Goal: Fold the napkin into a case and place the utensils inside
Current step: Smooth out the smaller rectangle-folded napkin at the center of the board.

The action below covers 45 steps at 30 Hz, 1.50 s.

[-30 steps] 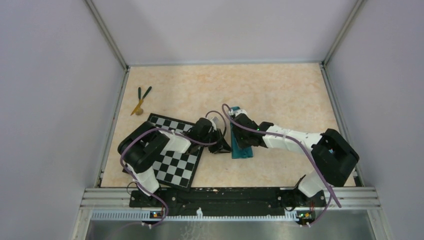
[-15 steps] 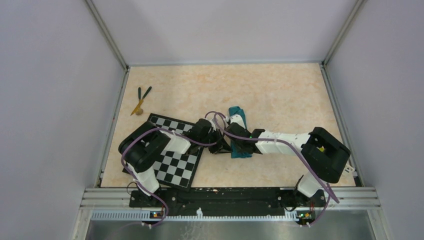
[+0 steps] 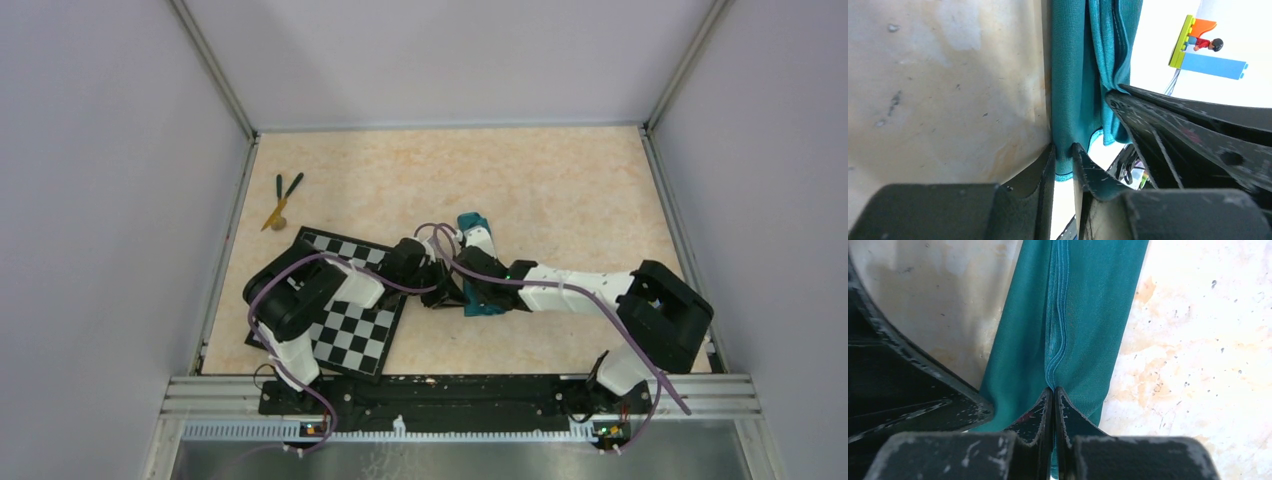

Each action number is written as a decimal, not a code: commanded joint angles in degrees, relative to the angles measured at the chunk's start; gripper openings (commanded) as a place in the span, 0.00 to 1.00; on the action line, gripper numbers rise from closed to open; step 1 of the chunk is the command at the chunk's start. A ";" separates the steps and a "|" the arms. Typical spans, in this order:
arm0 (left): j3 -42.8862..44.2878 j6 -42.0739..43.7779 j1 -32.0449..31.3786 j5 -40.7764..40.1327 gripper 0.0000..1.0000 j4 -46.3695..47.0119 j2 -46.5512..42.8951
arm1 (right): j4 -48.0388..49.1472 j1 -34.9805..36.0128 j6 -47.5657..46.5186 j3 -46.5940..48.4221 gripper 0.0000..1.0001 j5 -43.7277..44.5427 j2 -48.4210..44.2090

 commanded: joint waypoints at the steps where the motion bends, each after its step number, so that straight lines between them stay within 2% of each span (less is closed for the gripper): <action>1: 0.92 0.83 -1.42 -1.80 0.23 -1.17 2.70 | -0.71 0.37 1.60 2.14 0.00 -0.23 -5.52; 9: 1.08 -0.41 -2.56 -2.80 0.10 0.95 3.56 | 4.66 -2.56 6.85 -0.38 0.00 -10.17 -7.19; 15: 0.58 -1.02 -3.06 -3.29 0.04 2.20 3.31 | 11.29 -5.35 11.28 -4.40 0.00 -15.56 -5.75; 25: -0.01 -1.49 -4.58 -4.01 0.02 4.09 3.93 | 20.42 -9.12 17.83 -12.91 0.00 -21.87 -6.54; 31: -0.13 -1.73 -5.11 -4.90 0.00 4.42 3.80 | 18.68 -9.91 19.91 -12.17 0.00 -23.36 -11.86; 37: -0.10 -1.59 -5.33 -5.56 0.00 4.00 3.46 | 23.01 -11.63 20.87 -15.62 0.00 -24.95 -9.38; 40: -0.38 -1.46 -5.46 -5.89 0.03 3.98 3.17 | 26.20 -11.93 21.47 -17.38 0.00 -25.53 -7.14; 43: -0.44 -1.06 -5.62 -5.97 0.18 3.18 2.58 | 29.60 -12.34 21.54 -19.03 0.00 -26.17 -4.08; 45: -1.06 -0.22 -5.83 -6.92 0.24 2.06 1.18 | 31.34 -12.85 21.47 -19.85 0.00 -26.25 -2.32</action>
